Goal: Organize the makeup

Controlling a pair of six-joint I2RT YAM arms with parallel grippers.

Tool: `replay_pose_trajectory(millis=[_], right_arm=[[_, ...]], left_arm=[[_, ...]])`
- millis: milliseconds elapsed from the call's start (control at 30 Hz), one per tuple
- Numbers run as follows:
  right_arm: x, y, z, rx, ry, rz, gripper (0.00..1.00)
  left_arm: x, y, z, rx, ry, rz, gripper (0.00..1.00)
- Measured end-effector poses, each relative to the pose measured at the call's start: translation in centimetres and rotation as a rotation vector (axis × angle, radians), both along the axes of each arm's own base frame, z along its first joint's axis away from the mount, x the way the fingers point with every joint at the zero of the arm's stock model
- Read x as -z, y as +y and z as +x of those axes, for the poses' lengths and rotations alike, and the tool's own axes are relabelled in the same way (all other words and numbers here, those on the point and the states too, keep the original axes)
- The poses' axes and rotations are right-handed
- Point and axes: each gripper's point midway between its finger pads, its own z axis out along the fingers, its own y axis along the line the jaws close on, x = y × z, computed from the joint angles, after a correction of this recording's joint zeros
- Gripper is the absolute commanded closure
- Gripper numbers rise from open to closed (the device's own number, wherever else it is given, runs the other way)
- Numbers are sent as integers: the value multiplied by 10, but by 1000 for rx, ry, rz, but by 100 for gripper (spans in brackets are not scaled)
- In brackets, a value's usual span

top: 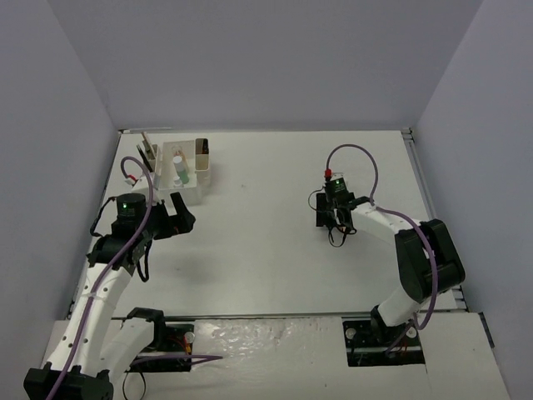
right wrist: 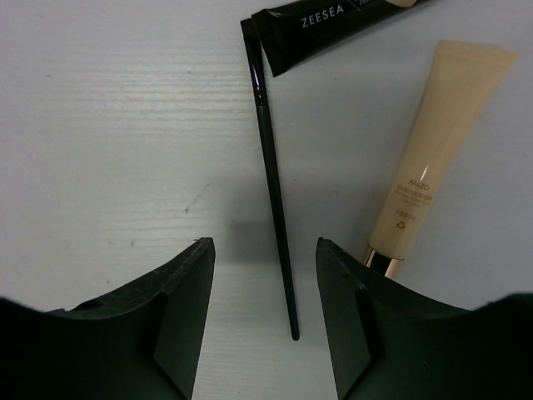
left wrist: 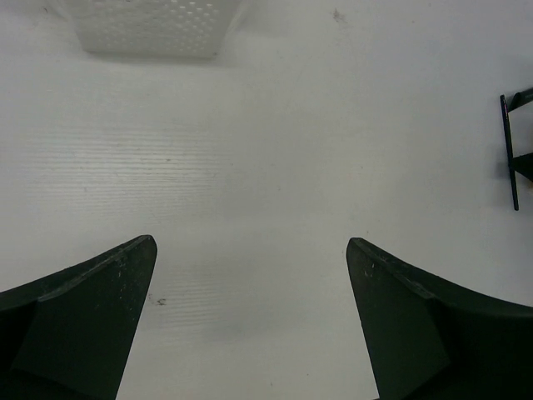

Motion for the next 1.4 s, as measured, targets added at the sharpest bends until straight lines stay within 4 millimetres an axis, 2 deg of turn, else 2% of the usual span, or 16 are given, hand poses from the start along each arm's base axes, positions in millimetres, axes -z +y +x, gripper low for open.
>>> replay_pose_trajectory(millis=[200,267,467,633,767,867,967,1033,1167,1267,1400], right_arm=[[21,-1,1,-13,62,-17,62],[22,1,4,-16,59,-12,69],[22,6,16,-24,45,-5,98],[22,27,21,-68,26,5,100],[21,69,9,-170,12,21,100],[19,110,-12,-279,10,49,100],[8,154,-34,-388,-37,96,100],[-11,183,-46,-450,-122,162,100],[-59,225,-71,-543,-297,313,100],[-89,251,-84,-590,-398,404,100],[-111,274,-98,-635,-473,483,100]], left_arm=[[-2,-3,-4,24,-14,7,3],[-2,-4,-4,28,-14,5,3],[-2,-6,-5,41,-10,-2,3],[-2,-15,-4,61,2,-46,3],[1,-30,-5,85,27,-86,3],[0,-42,-5,100,39,-119,3],[-2,-52,-6,98,45,-151,3],[-3,-59,-5,91,50,-176,3],[-4,-68,-4,75,69,-214,8],[-12,-80,-3,82,55,-237,11],[-26,-96,-4,109,18,-249,15]])
